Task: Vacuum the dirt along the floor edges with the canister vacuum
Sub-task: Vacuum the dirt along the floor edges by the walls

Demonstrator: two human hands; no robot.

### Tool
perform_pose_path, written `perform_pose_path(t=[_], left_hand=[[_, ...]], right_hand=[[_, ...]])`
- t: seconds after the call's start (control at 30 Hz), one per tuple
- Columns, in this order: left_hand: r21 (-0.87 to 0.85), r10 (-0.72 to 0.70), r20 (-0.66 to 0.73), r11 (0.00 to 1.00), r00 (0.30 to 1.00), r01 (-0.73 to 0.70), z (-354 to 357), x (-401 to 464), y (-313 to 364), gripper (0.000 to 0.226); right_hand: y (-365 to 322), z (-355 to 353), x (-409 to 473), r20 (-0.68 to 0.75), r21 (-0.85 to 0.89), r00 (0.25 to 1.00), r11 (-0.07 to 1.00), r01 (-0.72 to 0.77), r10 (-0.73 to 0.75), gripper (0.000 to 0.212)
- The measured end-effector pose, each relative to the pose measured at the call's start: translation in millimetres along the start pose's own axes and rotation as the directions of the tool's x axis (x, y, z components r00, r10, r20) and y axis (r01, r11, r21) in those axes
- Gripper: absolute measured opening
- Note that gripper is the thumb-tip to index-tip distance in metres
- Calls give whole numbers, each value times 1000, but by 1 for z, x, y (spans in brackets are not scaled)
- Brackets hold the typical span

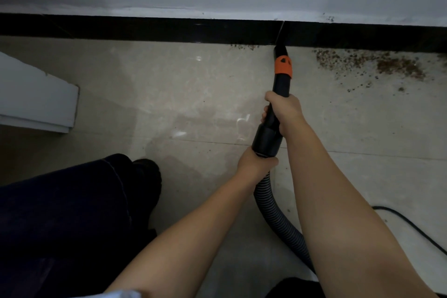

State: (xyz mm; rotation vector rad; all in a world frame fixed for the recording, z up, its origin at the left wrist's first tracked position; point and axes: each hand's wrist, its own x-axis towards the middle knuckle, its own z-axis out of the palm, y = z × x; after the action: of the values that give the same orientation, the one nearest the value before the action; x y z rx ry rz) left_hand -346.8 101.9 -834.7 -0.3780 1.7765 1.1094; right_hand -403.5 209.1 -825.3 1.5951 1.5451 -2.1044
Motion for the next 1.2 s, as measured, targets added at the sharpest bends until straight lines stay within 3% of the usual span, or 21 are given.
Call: perform_pose_path(t=[0.8, 1.2], left_hand=[[-173, -14, -109, 985, 994, -5, -49, -8, -17, 28], [69, 45, 10, 997, 999, -46, -41, 2, 8, 33]], right_hand=[[9, 73, -13, 239, -200, 971, 980, 21, 28, 12], [0, 36, 1, 13, 16, 1000, 1000, -3, 3, 8]])
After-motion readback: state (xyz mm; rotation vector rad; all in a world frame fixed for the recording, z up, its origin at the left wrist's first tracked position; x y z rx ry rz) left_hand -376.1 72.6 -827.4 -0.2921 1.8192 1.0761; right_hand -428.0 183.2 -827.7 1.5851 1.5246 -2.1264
